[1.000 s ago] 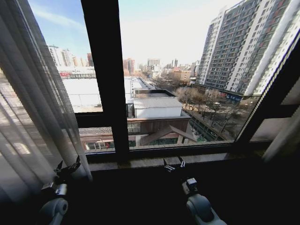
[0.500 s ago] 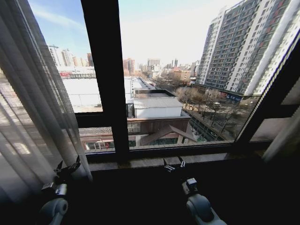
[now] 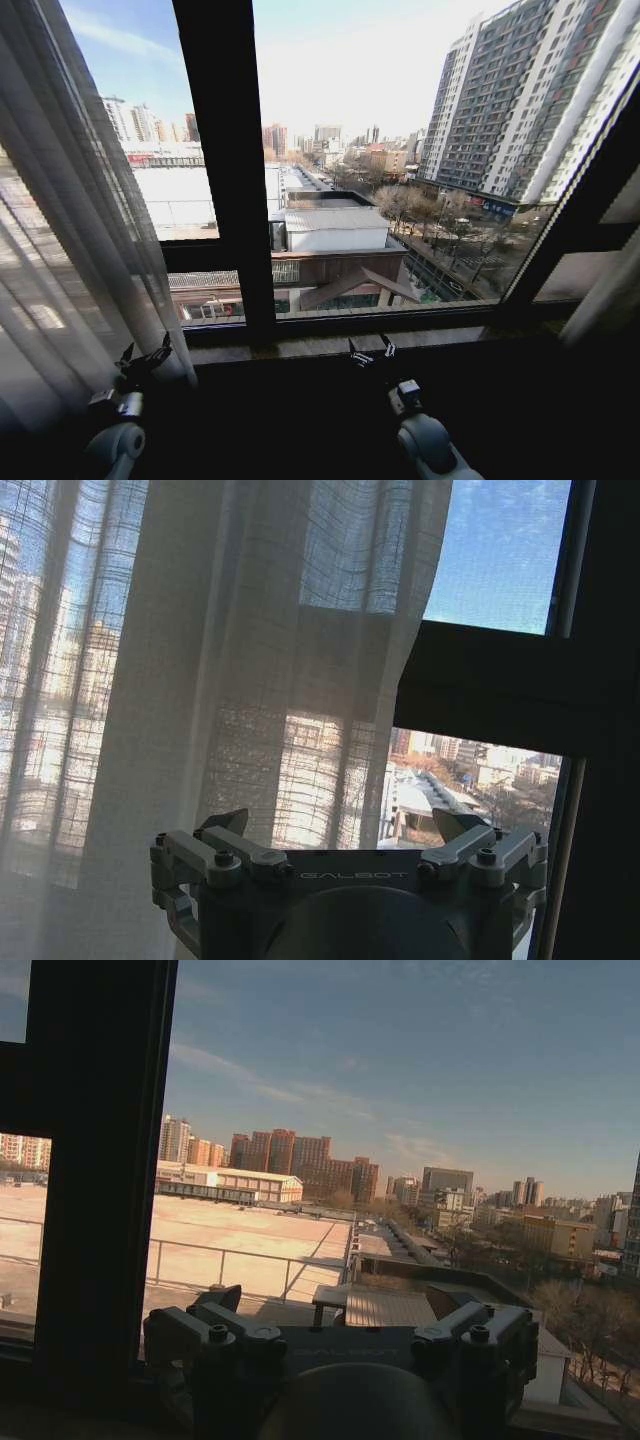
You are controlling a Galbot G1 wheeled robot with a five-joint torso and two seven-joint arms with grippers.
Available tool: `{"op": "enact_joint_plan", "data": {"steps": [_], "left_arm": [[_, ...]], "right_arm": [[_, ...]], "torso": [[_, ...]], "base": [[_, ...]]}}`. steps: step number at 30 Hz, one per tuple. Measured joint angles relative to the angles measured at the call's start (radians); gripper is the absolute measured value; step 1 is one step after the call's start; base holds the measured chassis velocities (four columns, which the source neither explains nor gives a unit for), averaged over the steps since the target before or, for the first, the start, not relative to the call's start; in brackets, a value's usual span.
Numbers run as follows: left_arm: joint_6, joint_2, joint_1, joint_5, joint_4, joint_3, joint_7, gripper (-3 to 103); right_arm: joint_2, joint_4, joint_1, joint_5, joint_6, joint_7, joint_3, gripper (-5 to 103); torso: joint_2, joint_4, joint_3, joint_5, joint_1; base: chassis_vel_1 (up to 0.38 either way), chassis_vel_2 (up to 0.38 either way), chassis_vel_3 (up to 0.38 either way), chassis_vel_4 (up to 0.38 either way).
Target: Open the curtains by pulling them apart, changing their state from closed to fully open.
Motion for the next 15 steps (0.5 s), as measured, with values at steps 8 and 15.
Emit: {"op": "enact_joint_plan", "data": {"steps": [8,15], "left_arm": [[0.000,0.000,0.000,0.000,0.000,0.000,0.000,100],[0.000,0.000,0.000,0.000,0.000,0.000,0.000,100]], "right_arm": [[0.000,0.000,0.000,0.000,0.000,0.000,0.000,100],[0.000,0.000,0.000,0.000,0.000,0.000,0.000,100]], "torso": [[0.000,0.0000,0.000,0.0000,0.000],[0.000,0.0000,0.000,0.0000,0.000]], "base": [[0.000,0.000,0.000,0.000],[0.000,0.000,0.000,0.000]]}}
